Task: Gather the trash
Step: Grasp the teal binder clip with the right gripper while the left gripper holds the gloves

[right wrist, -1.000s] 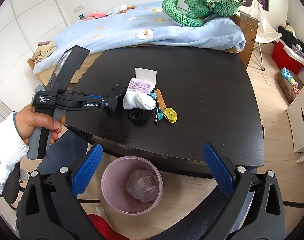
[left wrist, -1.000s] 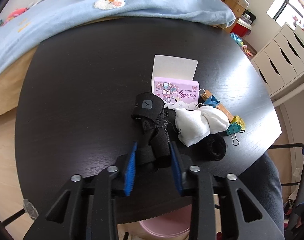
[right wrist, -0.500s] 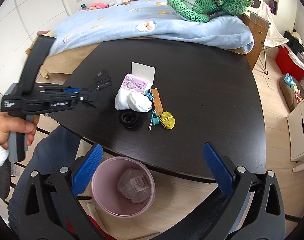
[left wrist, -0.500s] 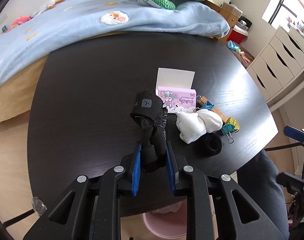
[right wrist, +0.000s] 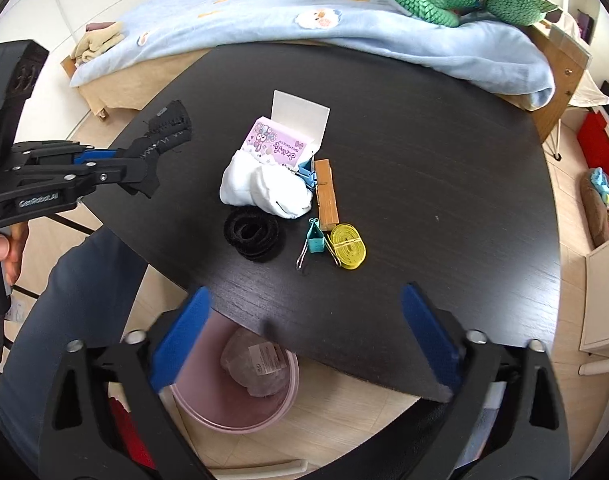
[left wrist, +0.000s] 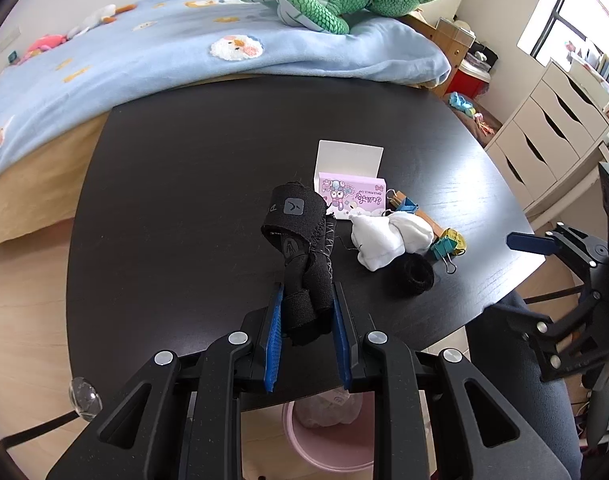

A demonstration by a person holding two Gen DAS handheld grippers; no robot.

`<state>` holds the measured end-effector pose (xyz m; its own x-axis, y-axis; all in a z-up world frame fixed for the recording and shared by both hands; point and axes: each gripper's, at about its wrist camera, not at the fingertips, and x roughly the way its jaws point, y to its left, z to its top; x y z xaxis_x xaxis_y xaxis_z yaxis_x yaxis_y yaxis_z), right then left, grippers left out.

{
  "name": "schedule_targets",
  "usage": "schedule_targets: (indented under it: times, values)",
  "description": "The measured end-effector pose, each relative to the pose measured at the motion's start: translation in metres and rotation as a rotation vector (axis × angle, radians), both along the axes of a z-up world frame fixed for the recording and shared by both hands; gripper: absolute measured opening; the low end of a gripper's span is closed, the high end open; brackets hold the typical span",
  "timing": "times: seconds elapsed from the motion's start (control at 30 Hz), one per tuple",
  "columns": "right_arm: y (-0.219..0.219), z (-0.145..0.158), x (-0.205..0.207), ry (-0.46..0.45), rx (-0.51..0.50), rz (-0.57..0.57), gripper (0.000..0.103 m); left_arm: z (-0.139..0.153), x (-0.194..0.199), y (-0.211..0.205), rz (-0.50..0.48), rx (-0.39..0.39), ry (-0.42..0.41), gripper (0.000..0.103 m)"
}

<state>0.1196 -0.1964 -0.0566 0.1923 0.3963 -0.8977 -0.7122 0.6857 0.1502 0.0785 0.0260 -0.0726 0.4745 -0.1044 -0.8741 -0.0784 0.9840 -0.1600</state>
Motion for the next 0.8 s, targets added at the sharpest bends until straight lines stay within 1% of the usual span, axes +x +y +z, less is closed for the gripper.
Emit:
schedule_targets:
  times: [0.13,0.2,0.3,0.37,0.43,0.47,0.5,0.8]
  values:
    - [0.006,-0.007,0.005,0.003,-0.015,0.017,0.074,-0.003,-0.001,0.000,0.003,-0.005,0.001,0.022]
    - [0.009,-0.009,0.006,0.005,-0.024,0.023,0.062,-0.004,-0.002,0.001,0.005,-0.008,0.000,0.022]
    - [0.012,-0.013,0.007,0.010,-0.033,0.033,0.052,-0.005,-0.003,0.003,0.008,-0.011,0.000,0.022]
    - [0.013,-0.014,0.008,0.013,-0.035,0.033,0.048,-0.006,-0.005,0.004,0.011,-0.015,-0.001,0.022]
    - [0.013,-0.015,0.009,0.016,-0.033,0.033,0.042,-0.006,-0.006,0.005,0.014,-0.021,-0.003,0.022]
    - [0.013,-0.016,0.009,0.012,-0.034,0.034,0.037,-0.006,-0.007,0.005,0.013,-0.021,-0.004,0.022]
    - [0.013,-0.016,0.009,0.009,-0.036,0.034,0.035,-0.006,-0.007,0.005,0.013,-0.022,-0.004,0.022]
    - [0.016,-0.018,0.010,-0.011,-0.054,0.028,0.035,-0.008,-0.009,0.006,0.010,-0.024,0.000,0.022]
